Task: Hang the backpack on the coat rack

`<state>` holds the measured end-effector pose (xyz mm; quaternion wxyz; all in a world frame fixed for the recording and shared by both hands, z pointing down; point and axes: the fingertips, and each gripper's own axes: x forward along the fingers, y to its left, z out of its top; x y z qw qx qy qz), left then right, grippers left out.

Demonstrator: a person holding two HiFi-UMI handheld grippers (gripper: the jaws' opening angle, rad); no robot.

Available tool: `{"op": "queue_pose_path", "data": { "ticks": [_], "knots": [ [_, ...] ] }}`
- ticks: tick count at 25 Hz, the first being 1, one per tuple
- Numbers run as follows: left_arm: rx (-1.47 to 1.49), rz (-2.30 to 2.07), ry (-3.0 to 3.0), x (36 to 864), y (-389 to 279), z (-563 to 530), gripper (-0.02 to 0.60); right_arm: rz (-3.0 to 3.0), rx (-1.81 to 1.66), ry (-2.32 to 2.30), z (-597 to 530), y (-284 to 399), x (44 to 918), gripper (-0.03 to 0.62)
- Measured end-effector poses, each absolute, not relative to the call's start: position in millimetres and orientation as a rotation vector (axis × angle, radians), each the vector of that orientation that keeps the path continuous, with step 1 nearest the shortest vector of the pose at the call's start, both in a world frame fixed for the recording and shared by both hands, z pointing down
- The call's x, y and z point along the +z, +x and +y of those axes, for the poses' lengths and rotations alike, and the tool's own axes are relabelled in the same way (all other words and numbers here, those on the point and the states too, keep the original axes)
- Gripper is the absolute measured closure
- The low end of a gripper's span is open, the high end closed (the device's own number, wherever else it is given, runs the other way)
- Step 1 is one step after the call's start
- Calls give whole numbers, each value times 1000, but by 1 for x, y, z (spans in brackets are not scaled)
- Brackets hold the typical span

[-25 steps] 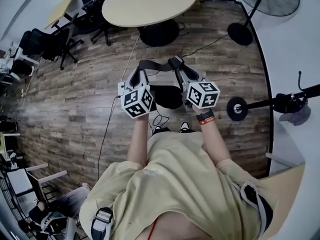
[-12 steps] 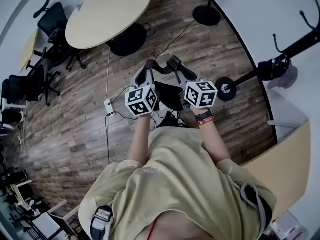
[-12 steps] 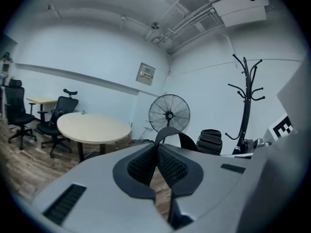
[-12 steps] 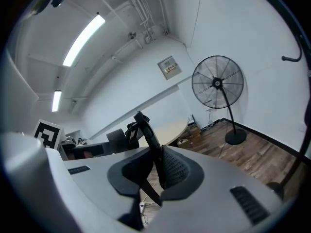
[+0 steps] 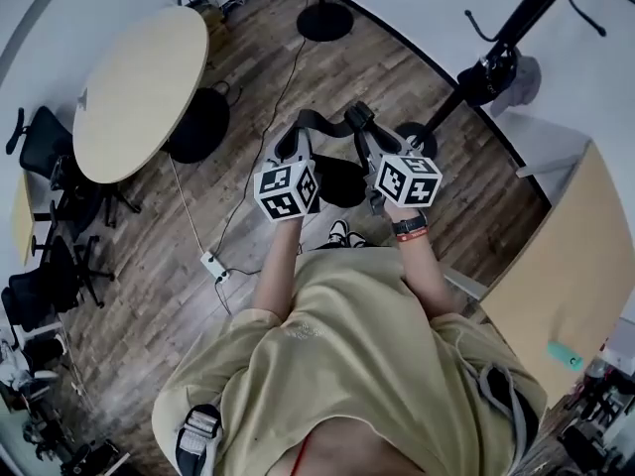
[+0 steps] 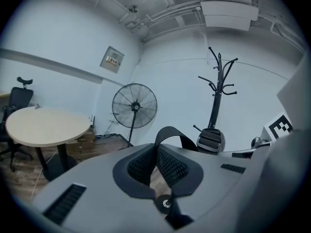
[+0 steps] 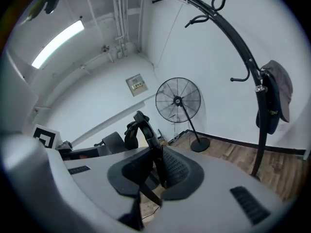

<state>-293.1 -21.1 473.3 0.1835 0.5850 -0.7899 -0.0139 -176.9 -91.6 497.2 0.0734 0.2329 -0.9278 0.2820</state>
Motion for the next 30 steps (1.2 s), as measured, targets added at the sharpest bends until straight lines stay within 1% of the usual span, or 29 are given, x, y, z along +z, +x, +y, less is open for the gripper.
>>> {"op": "queue_pose_path", "data": {
  "ticks": [11,15,21,30],
  "knots": [
    [51,-1908,2034,474,-236,-99,556,-2707,886,1190,-148,-111,499,530],
    [72,-1812,2116,478,-216,-122,555,-2674,833,1322,-161,-84,495,530],
    [71,-1686,2220,480,-147,-165,556,-2631,831,1481,-191,-20,496,528],
    [48,-1611,2250,472,-73,-234,555,-2598,856,1560,-246,57,493,528]
  ]
}}
